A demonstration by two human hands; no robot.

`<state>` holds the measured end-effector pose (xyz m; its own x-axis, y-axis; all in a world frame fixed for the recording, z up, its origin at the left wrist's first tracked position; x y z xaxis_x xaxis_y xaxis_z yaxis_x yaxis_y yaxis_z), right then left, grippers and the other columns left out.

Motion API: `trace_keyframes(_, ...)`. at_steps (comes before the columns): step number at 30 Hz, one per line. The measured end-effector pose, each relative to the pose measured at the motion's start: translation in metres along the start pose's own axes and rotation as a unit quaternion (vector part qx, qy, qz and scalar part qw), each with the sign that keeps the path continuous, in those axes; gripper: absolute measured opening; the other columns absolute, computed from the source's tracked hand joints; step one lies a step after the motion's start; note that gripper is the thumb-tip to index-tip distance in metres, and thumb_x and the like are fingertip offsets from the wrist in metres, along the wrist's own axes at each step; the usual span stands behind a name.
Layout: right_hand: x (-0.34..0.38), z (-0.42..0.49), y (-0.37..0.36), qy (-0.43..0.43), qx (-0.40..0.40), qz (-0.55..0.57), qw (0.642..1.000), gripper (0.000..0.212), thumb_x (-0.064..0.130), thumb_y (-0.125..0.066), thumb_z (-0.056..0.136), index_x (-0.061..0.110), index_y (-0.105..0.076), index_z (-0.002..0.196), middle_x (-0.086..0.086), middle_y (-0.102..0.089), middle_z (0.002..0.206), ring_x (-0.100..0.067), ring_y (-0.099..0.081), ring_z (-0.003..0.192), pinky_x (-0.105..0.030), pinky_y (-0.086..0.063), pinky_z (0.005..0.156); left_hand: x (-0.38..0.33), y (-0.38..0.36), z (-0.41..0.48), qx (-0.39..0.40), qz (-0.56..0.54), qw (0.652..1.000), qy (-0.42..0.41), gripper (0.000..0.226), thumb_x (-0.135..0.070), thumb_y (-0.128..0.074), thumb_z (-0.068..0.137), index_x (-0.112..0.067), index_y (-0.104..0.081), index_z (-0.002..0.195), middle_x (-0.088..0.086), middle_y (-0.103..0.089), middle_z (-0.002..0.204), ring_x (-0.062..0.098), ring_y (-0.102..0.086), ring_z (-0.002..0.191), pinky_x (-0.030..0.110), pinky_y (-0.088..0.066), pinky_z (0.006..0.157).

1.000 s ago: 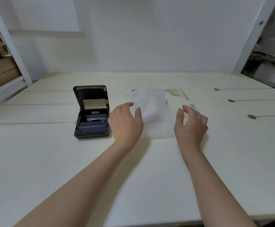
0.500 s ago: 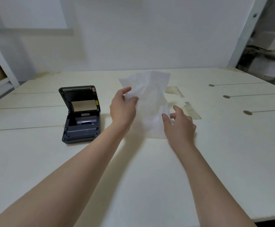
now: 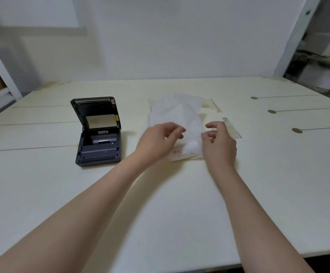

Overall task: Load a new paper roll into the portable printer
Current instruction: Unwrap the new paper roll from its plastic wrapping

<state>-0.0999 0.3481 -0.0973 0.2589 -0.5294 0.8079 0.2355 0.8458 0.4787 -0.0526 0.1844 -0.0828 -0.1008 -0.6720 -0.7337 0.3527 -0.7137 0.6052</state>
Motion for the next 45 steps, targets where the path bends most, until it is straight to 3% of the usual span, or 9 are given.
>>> trace_keyframes(5, 0.014, -0.012, -0.006, 0.131, 0.136, -0.007, 0.982, 0.014, 0.036, -0.07, 0.08, 0.041, -0.065, 0.093, 0.018, -0.062, 0.106, -0.013, -0.046, 0.112, -0.037, -0.036, 0.099, 0.028, -0.003, -0.006, 0.036, -0.042, 0.992, 0.114, 0.033, -0.031, -0.033, 0.104, -0.025, -0.061, 0.121, -0.006, -0.073, 0.113, 0.015, -0.06, 0.114, 0.03, -0.043, 0.093)
trace_keyframes(8, 0.017, -0.024, -0.019, 0.205, 0.241, -0.11, 0.942, 0.034, 0.043, -0.073, 0.078, 0.047, -0.064, 0.11, 0.019, -0.056, 0.116, -0.009, -0.034, 0.121, -0.026, -0.021, 0.092, 0.032, -0.002, -0.01, 0.05, -0.094, 0.985, 0.134, 0.032, -0.027, -0.031, 0.106, -0.021, -0.054, 0.127, -0.004, -0.071, 0.108, 0.017, -0.059, 0.116, 0.027, -0.04, 0.089)
trace_keyframes(15, 0.019, -0.029, -0.032, 0.253, 0.177, -0.186, 0.933, 0.046, 0.024, -0.067, 0.082, 0.047, -0.061, 0.121, 0.012, -0.053, 0.116, -0.017, -0.036, 0.117, -0.027, -0.015, 0.086, 0.033, -0.001, -0.012, 0.077, -0.08, 0.985, 0.135, 0.045, -0.043, -0.029, 0.105, -0.019, -0.053, 0.133, 0.0, -0.062, 0.132, 0.015, -0.055, 0.124, 0.03, -0.039, 0.103)
trace_keyframes(22, 0.016, -0.031, -0.035, 0.305, 0.148, -0.176, 0.924, 0.04, 0.02, -0.067, 0.081, 0.039, -0.065, 0.116, 0.008, -0.058, 0.119, -0.023, -0.041, 0.116, -0.035, -0.02, 0.091, 0.025, 0.002, -0.012, 0.088, -0.138, 0.969, 0.186, 0.078, -0.065, -0.003, 0.096, -0.023, -0.052, 0.138, 0.005, -0.069, 0.123, 0.014, -0.057, 0.115, 0.028, -0.03, 0.093)
trace_keyframes(29, 0.034, -0.031, -0.009, 0.186, 0.149, 0.186, 0.953, 0.038, 0.022, -0.062, 0.09, 0.028, -0.057, 0.127, 0.022, -0.057, 0.123, -0.003, -0.049, 0.124, -0.029, -0.036, 0.108, 0.028, -0.001, -0.015, 0.105, -0.162, 0.969, 0.156, 0.087, -0.073, 0.007, 0.09, -0.033, -0.057, 0.135, -0.007, -0.076, 0.111, 0.012, -0.055, 0.126, 0.035, -0.026, 0.112)
trace_keyframes(32, 0.034, -0.029, 0.0, 0.132, 0.135, 0.284, 0.94, 0.049, 0.013, -0.068, 0.088, 0.03, -0.052, 0.13, 0.014, -0.062, 0.122, 0.001, -0.055, 0.12, -0.022, -0.042, 0.103, 0.024, -0.006, -0.019, 0.087, -0.135, 0.98, 0.122, 0.074, -0.064, -0.002, 0.097, -0.029, -0.049, 0.142, -0.008, -0.07, 0.124, 0.011, -0.046, 0.134, 0.034, -0.022, 0.115)
trace_keyframes(36, 0.033, -0.032, -0.004, 0.145, 0.104, 0.178, 0.968, 0.074, 0.011, -0.075, 0.081, 0.029, -0.037, 0.141, 0.015, -0.065, 0.113, 0.001, -0.058, 0.11, -0.006, -0.039, 0.088, 0.007, 0.001, -0.029, -0.076, -0.137, 0.988, 0.019, 0.046, -0.051, -0.034, 0.099, -0.03, -0.053, 0.135, -0.013, -0.068, 0.123, 0.005, -0.058, 0.122, 0.033, -0.041, 0.108)
trace_keyframes(41, 0.03, -0.03, -0.006, 0.187, 0.065, 0.071, 0.978, 0.074, 0.017, -0.076, 0.079, 0.026, -0.037, 0.141, 0.018, -0.063, 0.112, -0.005, -0.051, 0.111, -0.033, -0.043, 0.098, 0.005, -0.006, -0.037, -0.03, -0.25, 0.968, 0.012, 0.046, -0.046, -0.061, 0.088, -0.032, -0.054, 0.131, -0.002, -0.067, 0.122, 0.014, -0.072, 0.1, 0.039, -0.057, 0.092)
trace_keyframes(45, 0.028, -0.032, -0.012, 0.2, 0.092, 0.094, 0.971, 0.073, 0.017, -0.074, 0.08, 0.026, -0.036, 0.142, 0.014, -0.062, 0.114, -0.008, -0.05, 0.114, -0.03, -0.044, 0.097, 0.008, -0.003, -0.038, -0.046, -0.26, 0.964, 0.001, 0.042, -0.028, -0.065, 0.091, -0.027, -0.056, 0.131, 0.003, -0.066, 0.121, 0.019, -0.074, 0.094, 0.049, -0.054, 0.094)
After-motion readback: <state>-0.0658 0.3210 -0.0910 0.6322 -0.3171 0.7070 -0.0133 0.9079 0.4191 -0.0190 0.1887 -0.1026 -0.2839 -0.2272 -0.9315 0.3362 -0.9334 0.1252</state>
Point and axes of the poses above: each hand's wrist, its own z-axis towards the middle knuckle, its own y-axis out of the back of the hand, x = y × z, the point moved 4 cm from there along z, towards the middle knuckle
